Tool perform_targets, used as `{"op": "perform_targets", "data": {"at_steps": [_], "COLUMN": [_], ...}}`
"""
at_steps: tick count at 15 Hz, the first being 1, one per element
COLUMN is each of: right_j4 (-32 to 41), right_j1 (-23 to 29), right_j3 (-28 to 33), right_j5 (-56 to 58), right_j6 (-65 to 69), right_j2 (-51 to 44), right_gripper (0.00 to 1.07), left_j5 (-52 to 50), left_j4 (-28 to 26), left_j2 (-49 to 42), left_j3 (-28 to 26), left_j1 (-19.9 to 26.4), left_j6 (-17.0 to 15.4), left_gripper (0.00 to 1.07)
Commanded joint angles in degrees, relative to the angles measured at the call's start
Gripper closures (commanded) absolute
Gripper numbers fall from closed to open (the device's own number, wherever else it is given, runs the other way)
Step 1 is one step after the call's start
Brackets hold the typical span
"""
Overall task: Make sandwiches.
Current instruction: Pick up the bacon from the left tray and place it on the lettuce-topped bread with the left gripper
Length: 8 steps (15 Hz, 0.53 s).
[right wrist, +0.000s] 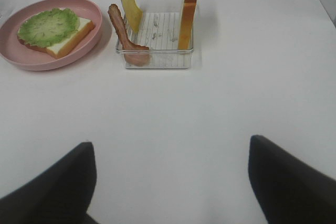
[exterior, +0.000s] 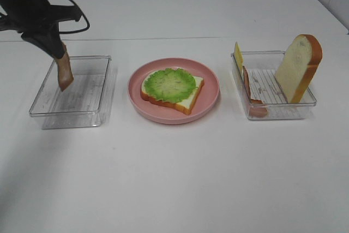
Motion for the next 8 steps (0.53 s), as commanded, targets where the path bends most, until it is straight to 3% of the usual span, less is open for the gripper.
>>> {"op": "perform_targets", "data": {"at_steps": [1,6,8], "right_j4": [-0.2,-0.2,-0.2], "right_j1": [-0.3,-0.3,-0.3], "right_j3": [0.2,0.2,0.2], "right_j5": [-0.6,-0.6,-0.6], "right_j6": [0.1,0.1,0.1], "right_j2": [-0.8,-0.8,-0.8], "right_gripper": [0.31,0.31,0.31], "left_j5": [0.2,-2.5,-3.1], "left_j4": [-7.3,-30.5,-37.0], "left_j2": [-0.1,0.3,1.7], "left_j3": [-3.2,-6.0,-6.0], "left_j1": [-0.1,-0.1,-0.8], "left_j6": [2.2,13.3,16.8], "left_gripper": [1.07,1.07,1.07]}}
